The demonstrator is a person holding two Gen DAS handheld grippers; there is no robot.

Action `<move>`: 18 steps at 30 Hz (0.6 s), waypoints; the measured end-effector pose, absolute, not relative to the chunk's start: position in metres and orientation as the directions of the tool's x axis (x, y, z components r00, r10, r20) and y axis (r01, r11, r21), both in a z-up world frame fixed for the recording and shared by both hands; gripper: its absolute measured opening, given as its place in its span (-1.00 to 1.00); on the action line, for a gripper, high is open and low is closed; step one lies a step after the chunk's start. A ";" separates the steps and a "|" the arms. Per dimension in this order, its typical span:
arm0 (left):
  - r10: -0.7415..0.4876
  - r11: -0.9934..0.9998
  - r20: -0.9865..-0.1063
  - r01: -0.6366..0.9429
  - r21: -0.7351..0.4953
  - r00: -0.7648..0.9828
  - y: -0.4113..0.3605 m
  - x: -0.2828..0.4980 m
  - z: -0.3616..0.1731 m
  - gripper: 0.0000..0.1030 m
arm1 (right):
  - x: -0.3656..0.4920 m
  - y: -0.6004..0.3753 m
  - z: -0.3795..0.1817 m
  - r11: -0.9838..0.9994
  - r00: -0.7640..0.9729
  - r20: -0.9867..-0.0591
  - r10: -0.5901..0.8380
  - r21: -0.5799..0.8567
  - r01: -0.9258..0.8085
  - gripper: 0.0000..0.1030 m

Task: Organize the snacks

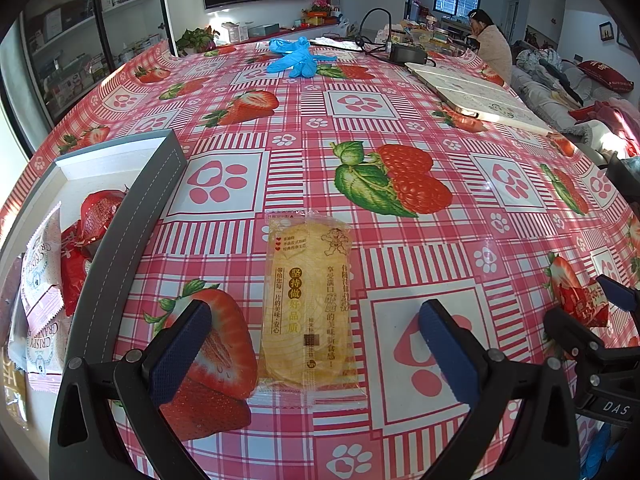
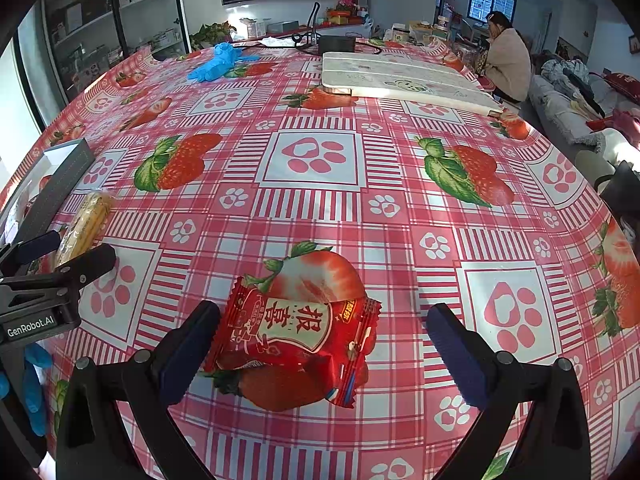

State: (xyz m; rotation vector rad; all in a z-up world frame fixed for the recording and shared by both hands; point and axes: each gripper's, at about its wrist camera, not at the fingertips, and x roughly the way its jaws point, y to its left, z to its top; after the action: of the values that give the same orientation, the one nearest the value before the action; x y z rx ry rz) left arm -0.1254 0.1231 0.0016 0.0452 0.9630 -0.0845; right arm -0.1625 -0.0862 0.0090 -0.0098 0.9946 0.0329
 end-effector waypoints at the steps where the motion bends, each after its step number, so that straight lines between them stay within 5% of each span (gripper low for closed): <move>1: -0.048 0.996 -0.822 0.089 0.003 0.567 0.123 -0.125 0.002 1.00 | -0.161 -0.086 0.009 0.999 0.537 -0.843 0.024 0.006 -0.035 1.00; 4: -0.049 0.996 -0.841 0.091 0.000 0.539 0.122 -0.121 0.003 0.95 | -0.154 -0.085 0.011 0.999 0.488 -0.873 0.020 0.003 -0.035 0.98; 5: -0.053 0.995 -0.846 0.098 -0.002 0.530 0.121 -0.121 0.006 0.77 | -0.152 -0.084 0.012 0.999 0.474 -0.880 0.023 0.003 -0.041 0.79; 6: -0.063 0.994 -0.848 0.113 -0.004 0.526 0.119 -0.121 0.009 0.62 | -0.152 -0.083 0.016 0.999 0.471 -0.882 0.028 0.004 -0.053 0.40; 7: -0.072 0.991 -0.851 0.131 -0.003 0.521 0.115 -0.121 0.012 0.25 | -0.150 -0.081 0.019 0.998 0.464 -0.885 0.032 0.002 -0.064 0.22; 8: -0.082 0.989 -0.858 0.151 -0.005 0.508 0.111 -0.121 0.014 -0.12 | -0.148 -0.079 0.021 0.998 0.444 -0.895 0.039 0.009 -0.070 0.18; 9: -0.099 0.985 -0.865 0.173 -0.014 0.492 0.107 -0.120 0.016 -0.24 | -0.146 -0.079 0.021 0.998 0.427 -0.903 0.041 0.013 -0.069 0.11; 12: -0.146 0.981 -0.884 0.177 -0.074 0.444 0.105 -0.119 0.020 -0.24 | -0.143 -0.077 0.025 0.995 0.397 -0.914 0.080 0.052 -0.081 -0.22; 18: -0.242 0.970 -0.835 0.145 -0.195 0.494 0.139 -0.134 0.068 -0.24 | -0.136 -0.049 0.065 0.971 0.404 -0.884 0.234 0.189 -0.148 -0.26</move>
State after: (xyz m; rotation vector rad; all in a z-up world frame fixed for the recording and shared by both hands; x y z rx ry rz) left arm -0.1335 0.1390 0.0681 -0.1031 1.0282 -0.2351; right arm -0.1362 -0.0488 0.0648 0.0854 1.1294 0.2412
